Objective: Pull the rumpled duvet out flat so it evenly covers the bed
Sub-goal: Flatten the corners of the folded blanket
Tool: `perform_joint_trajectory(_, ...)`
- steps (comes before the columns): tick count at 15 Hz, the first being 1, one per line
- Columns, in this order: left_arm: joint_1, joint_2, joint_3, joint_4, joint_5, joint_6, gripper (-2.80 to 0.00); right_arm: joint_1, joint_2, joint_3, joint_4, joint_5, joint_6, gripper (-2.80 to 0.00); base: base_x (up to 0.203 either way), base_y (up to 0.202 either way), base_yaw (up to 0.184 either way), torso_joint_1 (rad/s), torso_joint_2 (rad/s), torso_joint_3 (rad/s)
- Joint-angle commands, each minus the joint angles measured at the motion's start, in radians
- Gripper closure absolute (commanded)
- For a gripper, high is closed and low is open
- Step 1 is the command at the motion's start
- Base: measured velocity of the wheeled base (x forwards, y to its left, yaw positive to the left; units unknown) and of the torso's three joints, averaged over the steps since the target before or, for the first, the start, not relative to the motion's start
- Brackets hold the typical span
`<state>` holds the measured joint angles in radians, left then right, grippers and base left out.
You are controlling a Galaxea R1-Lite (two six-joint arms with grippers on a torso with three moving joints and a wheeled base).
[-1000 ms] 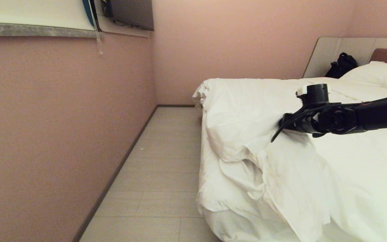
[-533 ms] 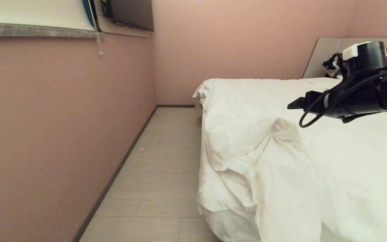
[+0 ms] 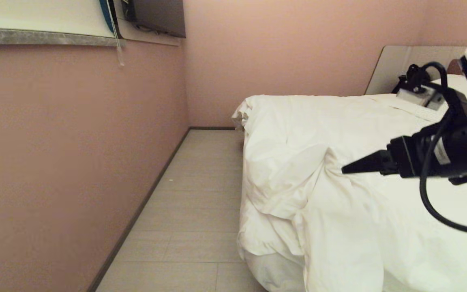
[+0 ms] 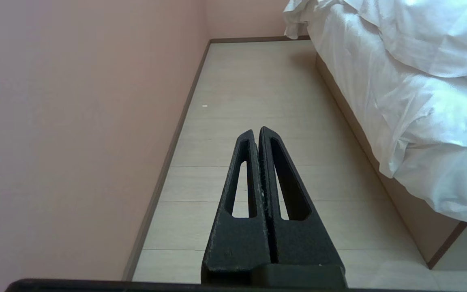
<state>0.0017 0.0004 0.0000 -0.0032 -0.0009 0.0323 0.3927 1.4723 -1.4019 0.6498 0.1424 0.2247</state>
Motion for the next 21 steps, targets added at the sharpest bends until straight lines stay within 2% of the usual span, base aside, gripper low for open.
perform_joint_trajectory(1,0.0,0.0,0.0,0.0,0.001,0.0,0.0,0.038,-0.072,0.097,0.236,0.003,0.004,-2.8,0.0,0.0,0.0,0.0,0.0,0.0)
perform_joint_trajectory(2,0.0,0.0,0.0,0.0,0.001,0.0,0.0,0.043,-0.093,0.162,0.238,0.002,0.005,-2.8,0.0,0.0,0.0,0.0,0.0,0.0)
perform_joint_trajectory(3,0.0,0.0,0.0,0.0,0.0,0.001,0.0,0.046,-0.109,0.224,0.238,0.002,0.004,0.0,0.0,0.0,0.0,0.0,0.0,0.0)
perform_joint_trajectory(7,0.0,0.0,0.0,0.0,-0.001,0.0,0.0,0.049,-0.041,0.387,0.216,0.008,-0.005,0.0,0.0,0.0,0.0,0.0,0.0,0.0)
perform_joint_trajectory(10,0.0,0.0,0.0,0.0,0.001,0.0,0.0,0.061,0.068,0.399,0.152,0.042,-0.005,0.0,0.0,0.0,0.0,0.0,0.0,0.0)
perform_joint_trajectory(14,0.0,0.0,0.0,0.0,0.001,0.0,0.0,0.155,0.205,0.401,0.077,0.066,0.025,0.0,0.0,0.0,0.0,0.0,0.0,0.0)
perform_joint_trajectory(15,0.0,0.0,0.0,0.0,0.001,0.0,0.0,0.188,0.232,0.402,0.059,0.055,0.057,-2.8,0.0,0.0,0.0,0.0,0.0,0.0)
perform_joint_trajectory(18,0.0,0.0,0.0,0.0,0.0,0.0,0.0,0.281,0.296,0.439,-0.041,-0.02,0.159,-2.8,0.0,0.0,0.0,0.0,0.0,0.0)
perform_joint_trajectory(21,0.0,0.0,0.0,0.0,0.001,0.001,0.0,0.345,0.367,0.466,-0.132,-0.16,0.262,-2.8,0.0,0.0,0.0,0.0,0.0,0.0)
